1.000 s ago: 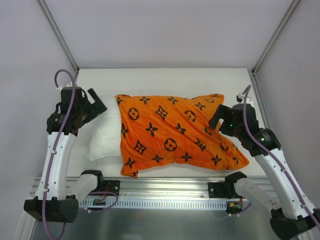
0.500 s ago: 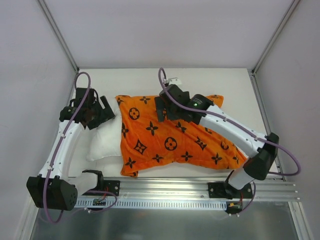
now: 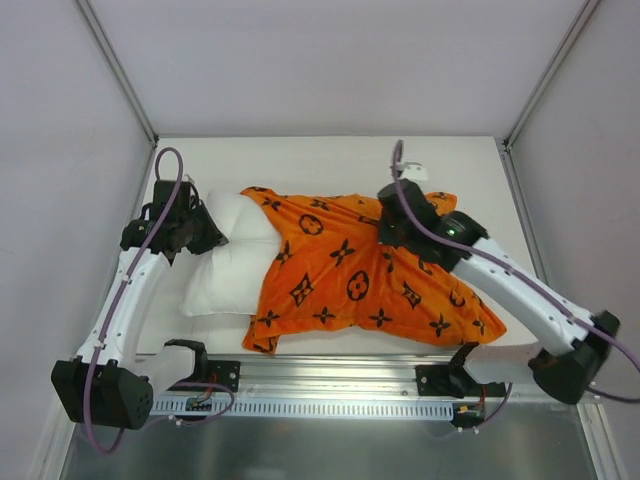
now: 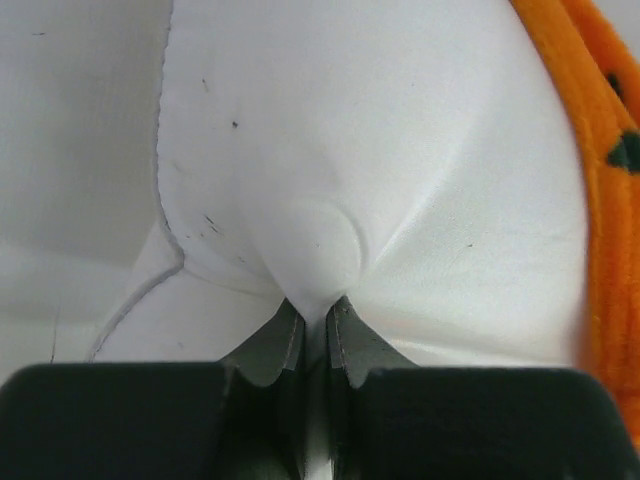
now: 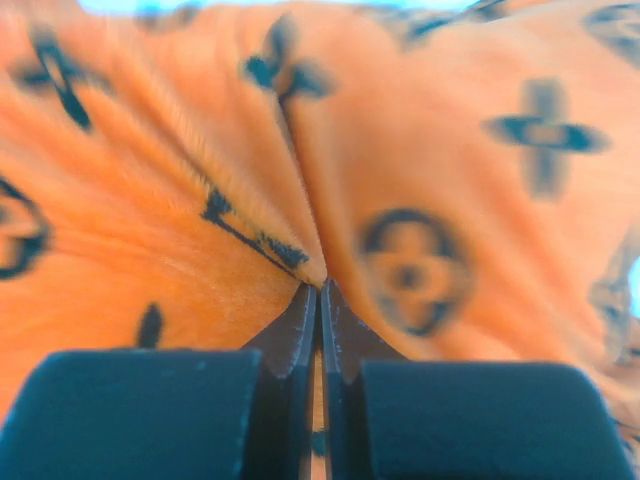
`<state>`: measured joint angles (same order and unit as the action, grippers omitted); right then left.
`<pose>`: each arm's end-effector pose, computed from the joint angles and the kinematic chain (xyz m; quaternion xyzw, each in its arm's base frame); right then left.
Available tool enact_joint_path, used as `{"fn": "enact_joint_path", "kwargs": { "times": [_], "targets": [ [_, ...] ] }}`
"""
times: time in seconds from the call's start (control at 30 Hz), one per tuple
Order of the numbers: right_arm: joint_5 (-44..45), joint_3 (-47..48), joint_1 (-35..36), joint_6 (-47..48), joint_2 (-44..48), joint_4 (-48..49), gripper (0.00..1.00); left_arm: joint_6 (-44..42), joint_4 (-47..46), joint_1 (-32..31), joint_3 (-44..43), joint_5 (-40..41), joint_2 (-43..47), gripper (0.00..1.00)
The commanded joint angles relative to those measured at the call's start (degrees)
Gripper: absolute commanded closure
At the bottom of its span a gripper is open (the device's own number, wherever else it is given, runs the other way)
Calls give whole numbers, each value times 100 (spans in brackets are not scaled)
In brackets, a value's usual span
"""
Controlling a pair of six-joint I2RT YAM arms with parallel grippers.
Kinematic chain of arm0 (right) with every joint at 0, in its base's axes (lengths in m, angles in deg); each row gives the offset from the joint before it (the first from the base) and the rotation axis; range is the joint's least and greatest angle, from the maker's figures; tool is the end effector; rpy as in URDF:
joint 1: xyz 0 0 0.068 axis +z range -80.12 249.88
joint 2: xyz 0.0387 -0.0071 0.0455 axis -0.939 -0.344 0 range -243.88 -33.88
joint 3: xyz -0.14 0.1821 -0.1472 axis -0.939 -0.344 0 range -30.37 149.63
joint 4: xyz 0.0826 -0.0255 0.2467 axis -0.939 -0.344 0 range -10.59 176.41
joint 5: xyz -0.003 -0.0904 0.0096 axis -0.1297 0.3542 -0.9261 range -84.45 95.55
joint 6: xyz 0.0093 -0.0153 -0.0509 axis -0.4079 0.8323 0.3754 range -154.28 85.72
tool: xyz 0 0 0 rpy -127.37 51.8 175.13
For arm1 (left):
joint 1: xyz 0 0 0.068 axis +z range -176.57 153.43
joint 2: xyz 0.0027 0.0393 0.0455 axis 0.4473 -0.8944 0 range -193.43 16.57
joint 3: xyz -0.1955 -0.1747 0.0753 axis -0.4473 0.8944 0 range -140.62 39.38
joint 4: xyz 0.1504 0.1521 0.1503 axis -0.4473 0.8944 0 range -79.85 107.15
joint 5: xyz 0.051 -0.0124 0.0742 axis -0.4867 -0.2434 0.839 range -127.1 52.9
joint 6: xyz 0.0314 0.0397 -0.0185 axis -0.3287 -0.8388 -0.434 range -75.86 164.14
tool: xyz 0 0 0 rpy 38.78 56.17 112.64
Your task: Remove the pillowcase from the pillow
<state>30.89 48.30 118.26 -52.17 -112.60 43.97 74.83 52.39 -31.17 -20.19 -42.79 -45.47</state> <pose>0.2051 0.2079 0.3604 -0.1495 0.8848 0.0467 0.4388 0.2203 -0.0213 0.3191 -0.1895 0.9023 -0.1603 0.3526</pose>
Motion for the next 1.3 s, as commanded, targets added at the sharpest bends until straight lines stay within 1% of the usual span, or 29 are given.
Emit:
{"fn": "enact_joint_path", "kwargs": {
  "times": [0.0, 0.03, 0.1, 0.13, 0.17, 0.2, 0.23, 0.3, 0.4, 0.47, 0.5, 0.57, 0.6, 0.67, 0.7, 0.73, 0.77, 0.83, 0.87, 0.9, 0.93, 0.97, 1.0, 1.07, 1.13, 1.2, 1.27],
  "targets": [
    [718, -824, -530, -381, 1190, -55, 99, 50, 74, -23, -10, 393, 87, 100],
    [665, -949, -792, -469, 1531, -63, 99, 94, 74, -15, -98, 376, 61, 100],
    [586, -1108, -1023, -487, 1893, -81, 99, 120, 74, 3, -386, 315, 34, 100],
    [629, -1091, -1137, -418, 2278, -98, 99, 95, 74, 47, -545, 280, 17, 100],
    [699, -1048, -1155, -374, 2465, -116, 99, 77, 74, 82, -712, 210, -27, 100],
    [770, -969, -1190, -330, 2623, -168, 99, 68, 83, 143, -1071, 87, -45, 100],
    [927, -777, -1217, -242, 2903, -299, 99, 94, 83, 239, -1239, -140, -62, 100],
    [1121, -608, -1252, -145, 3125, -449, 99, 129, 83, 258, -1599, -204, -54, 100],
    [1201, -686, -1278, -57, 3389, -520, 99, 226, 83, 258, -1567, -222, -10, 100],
    [1149, -1151, -1287, -196, 3433, -616, 99, 331, 74, 258, -1111, -222, 130, 100],
    [1105, -1379, -1287, -284, 3442, -634, 99, 358, 83, 258, -648, -204, 200, 100],
    [999, -2019, -1313, -425, 3468, -652, 99, 507, 74, 258, -84, -64, 543, 100],
    [990, -2162, -1340, -556, 3477, -643, 99, 594, 65, 232, 519, 128, 692, 100],
    [903, -2277, -1498, -540, 3408, -547, 99, 823, 57, 223, 1024, 174, 1130, 100],
    [789, -2225, -1611, -418, 3346, -442, 99, 780, 65, 214, 1305, 122, 1237, 100],
    [744, -2129, -1639, -330, 3285, -398, 99, 728, 74, 214, 1360, 112, 1360, 100],
    [727, -1885, -1648, -251, 3206, -371, 99, 640, 74, 223, 1343, 95, 1396, 75],
    [648, -1655, -1639, -40, 2959, -309, 99, 420, 83, 223, 1019, 33, 1388, 35],
    [586, -1567, -1639, 22, 2898, -283, 99, 393, 83, 223, 696, 42, 1370, 17],
    [403, -1487, -1648, 83, 2810, -196, 99, 376, 83, 214, 527, 112, 1344, 13],
    [323, -1478, -1639, 110, 2792, -151, 99, 358, 83, 214, 334, 147, 1231, 10],
    [244, -1504, -1648, 75, 2792, -116, 99, 341, 83, 214, -59, 182, 1134, 10],
    [121, -1591, -1639, 49, 2818, -64, 99, 271, 83, 214, -255, 261, 1037, 10],
    [50, -1697, -1639, -48, 2879, -19, 99, 235, 109, 214, -833, 236, 555, 12],
    [23, -1820, -1639, -100, 2967, -2, 99, 375, 118, 135, -1125, 366, 106, 15],
    [-3, -1829, -1639, -109, 3011, -10, 99, 420, 144, 21, -1512, 690, -376, 18],
    [-21, -1768, -1639, -74, 3003, -115, 99, 411, 179, -111, -1837, 736, -702, 18]
  ]
}}
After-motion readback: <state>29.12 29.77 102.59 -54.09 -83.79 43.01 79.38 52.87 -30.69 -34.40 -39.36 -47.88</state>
